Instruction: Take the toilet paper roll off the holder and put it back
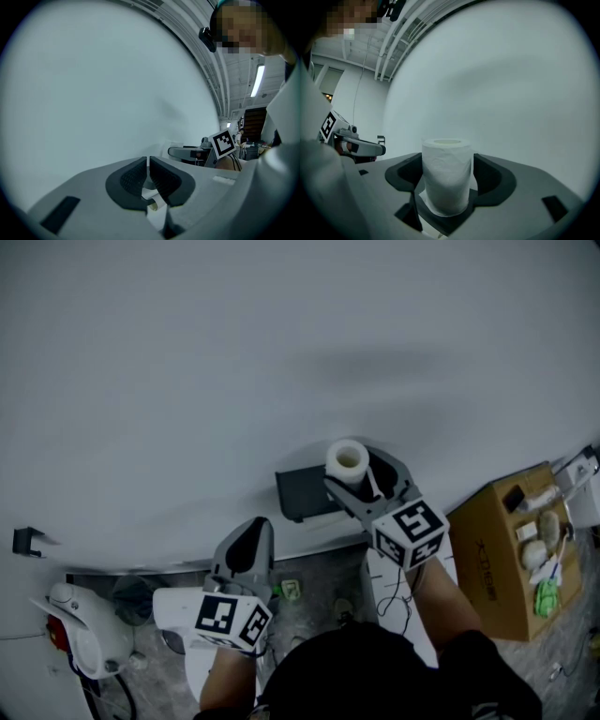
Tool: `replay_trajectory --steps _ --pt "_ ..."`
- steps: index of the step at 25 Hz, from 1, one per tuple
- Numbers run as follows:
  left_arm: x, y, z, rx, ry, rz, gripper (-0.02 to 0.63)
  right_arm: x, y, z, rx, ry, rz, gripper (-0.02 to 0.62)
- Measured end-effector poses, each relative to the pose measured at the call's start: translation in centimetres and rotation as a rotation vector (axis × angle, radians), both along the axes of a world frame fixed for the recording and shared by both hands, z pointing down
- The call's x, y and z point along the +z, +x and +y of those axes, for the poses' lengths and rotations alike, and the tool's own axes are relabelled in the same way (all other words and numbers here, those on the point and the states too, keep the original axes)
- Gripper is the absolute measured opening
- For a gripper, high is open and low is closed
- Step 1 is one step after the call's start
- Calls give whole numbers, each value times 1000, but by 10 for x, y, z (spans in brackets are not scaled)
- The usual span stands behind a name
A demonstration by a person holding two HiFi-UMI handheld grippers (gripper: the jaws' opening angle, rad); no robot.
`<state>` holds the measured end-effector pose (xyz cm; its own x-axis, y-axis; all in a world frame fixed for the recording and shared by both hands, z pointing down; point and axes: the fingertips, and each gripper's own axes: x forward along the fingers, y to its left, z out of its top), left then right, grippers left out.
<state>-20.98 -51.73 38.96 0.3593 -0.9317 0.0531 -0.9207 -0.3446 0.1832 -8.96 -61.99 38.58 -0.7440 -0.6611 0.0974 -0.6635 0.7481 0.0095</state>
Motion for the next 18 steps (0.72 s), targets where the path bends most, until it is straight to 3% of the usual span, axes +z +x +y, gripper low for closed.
replay_trajectory --steps 11,18 --pt "-6 -1 21 34 10 14 5 -16 20 28 58 12 -78 341" --pt "-6 3 54 94 11 26 5 -25 40 76 151 33 -117 278"
